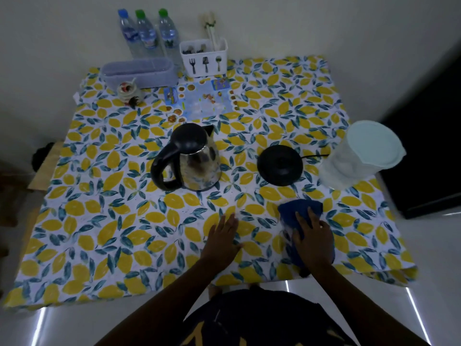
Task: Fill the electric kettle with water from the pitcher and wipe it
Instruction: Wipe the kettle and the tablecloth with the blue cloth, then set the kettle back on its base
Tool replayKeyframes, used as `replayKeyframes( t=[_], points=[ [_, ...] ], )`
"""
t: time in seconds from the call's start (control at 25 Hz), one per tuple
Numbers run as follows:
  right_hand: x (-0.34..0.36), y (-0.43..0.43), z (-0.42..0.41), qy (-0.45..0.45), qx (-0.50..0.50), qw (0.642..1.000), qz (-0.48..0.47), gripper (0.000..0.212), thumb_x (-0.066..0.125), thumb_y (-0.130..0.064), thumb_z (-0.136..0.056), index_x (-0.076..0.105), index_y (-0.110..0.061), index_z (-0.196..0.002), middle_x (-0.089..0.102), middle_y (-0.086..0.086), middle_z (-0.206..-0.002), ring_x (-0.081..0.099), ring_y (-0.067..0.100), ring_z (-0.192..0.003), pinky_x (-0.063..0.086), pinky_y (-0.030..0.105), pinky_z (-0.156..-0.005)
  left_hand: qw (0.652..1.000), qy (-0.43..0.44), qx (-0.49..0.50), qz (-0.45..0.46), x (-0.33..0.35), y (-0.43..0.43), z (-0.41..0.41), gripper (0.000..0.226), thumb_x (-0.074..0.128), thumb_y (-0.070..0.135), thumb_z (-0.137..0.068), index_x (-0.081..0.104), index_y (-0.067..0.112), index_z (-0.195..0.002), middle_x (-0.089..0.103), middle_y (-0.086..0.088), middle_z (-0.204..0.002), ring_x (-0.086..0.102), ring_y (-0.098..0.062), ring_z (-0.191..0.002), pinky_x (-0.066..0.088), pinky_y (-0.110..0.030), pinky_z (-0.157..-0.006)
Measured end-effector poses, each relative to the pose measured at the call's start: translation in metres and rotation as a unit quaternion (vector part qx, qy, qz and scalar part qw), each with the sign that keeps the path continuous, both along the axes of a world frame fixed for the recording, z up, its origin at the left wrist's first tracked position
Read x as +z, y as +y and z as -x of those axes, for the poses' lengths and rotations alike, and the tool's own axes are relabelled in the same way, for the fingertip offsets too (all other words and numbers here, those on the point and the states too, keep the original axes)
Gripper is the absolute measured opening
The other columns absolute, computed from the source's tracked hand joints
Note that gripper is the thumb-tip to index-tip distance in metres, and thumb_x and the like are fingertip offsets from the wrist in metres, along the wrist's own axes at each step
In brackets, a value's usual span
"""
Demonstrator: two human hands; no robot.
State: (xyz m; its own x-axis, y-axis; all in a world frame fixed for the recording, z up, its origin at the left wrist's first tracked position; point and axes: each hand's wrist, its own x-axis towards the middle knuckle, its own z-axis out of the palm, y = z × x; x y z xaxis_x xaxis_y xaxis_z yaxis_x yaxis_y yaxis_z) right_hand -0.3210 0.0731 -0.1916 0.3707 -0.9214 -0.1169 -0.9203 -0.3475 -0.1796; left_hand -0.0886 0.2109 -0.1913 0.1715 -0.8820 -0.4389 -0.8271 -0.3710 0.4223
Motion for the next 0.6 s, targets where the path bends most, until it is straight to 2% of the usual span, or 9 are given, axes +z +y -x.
replayKeyframes(
  t=[0.12, 0.24, 0.36, 0.48, 0.6],
  points=[
    [-0.019, 0.004, 0.007, 0.044, -0.001, 0.999, -0.031, 0.084, 0.024, -0.072, -0.081, 0.030, -0.020, -0.147, 0.027, 0.017, -0.155, 0.027, 0.048, -0.137, 0.030, 0.066, -0.101, 1.000, -0.013, -0.013, 0.010, -0.001, -0.018, 0.014, 0.073, 0.043, 0.046, -0.097, 0.002, 0.022, -0.152, -0.013, 0.005, -0.161, -0.017, -0.019, -0.147, 0.001, -0.046, -0.121],
    [-0.021, 0.003, 0.005, 0.042, 0.003, 0.997, -0.060, 0.090, 0.011, -0.079, -0.080, 0.025, -0.022, -0.148, 0.024, 0.017, -0.156, 0.022, 0.047, -0.139, 0.027, 0.068, -0.101, 0.999, -0.027, -0.014, 0.014, 0.001, -0.025, 0.024, 0.072, 0.041, 0.048, -0.097, 0.003, 0.022, -0.152, -0.010, 0.005, -0.162, -0.014, -0.021, -0.148, 0.003, -0.047, -0.120],
    [-0.018, -0.001, 0.008, 0.037, 0.011, 0.997, -0.073, 0.089, 0.012, -0.078, -0.081, 0.028, -0.021, -0.147, 0.024, 0.014, -0.157, 0.019, 0.045, -0.141, 0.026, 0.066, -0.104, 0.999, -0.039, -0.012, 0.021, 0.003, -0.026, 0.032, 0.070, 0.041, 0.047, -0.097, 0.006, 0.022, -0.152, -0.004, 0.002, -0.163, -0.010, -0.023, -0.148, 0.007, -0.048, -0.121],
    [-0.014, -0.002, 0.007, 0.009, 0.059, 0.997, -0.047, 0.080, 0.018, -0.070, -0.087, 0.029, -0.018, -0.146, 0.022, 0.009, -0.158, 0.010, 0.035, -0.145, 0.021, 0.060, -0.109, 0.997, -0.040, 0.022, 0.056, 0.007, -0.029, 0.035, 0.067, 0.039, 0.046, -0.098, 0.005, 0.027, -0.151, -0.009, 0.009, -0.160, -0.016, -0.016, -0.146, 0.003, -0.044, -0.120],
    [-0.002, -0.009, -0.010, -0.030, 0.119, 0.992, -0.024, 0.072, 0.031, -0.059, -0.088, 0.028, -0.018, -0.147, 0.019, 0.004, -0.158, 0.009, 0.026, -0.146, 0.027, 0.059, -0.110, 0.992, -0.048, 0.044, 0.108, 0.016, -0.033, 0.031, 0.065, 0.039, 0.046, -0.098, 0.007, 0.026, -0.151, -0.004, 0.009, -0.160, -0.012, -0.013, -0.146, 0.004, -0.038, -0.119]
  ],
)
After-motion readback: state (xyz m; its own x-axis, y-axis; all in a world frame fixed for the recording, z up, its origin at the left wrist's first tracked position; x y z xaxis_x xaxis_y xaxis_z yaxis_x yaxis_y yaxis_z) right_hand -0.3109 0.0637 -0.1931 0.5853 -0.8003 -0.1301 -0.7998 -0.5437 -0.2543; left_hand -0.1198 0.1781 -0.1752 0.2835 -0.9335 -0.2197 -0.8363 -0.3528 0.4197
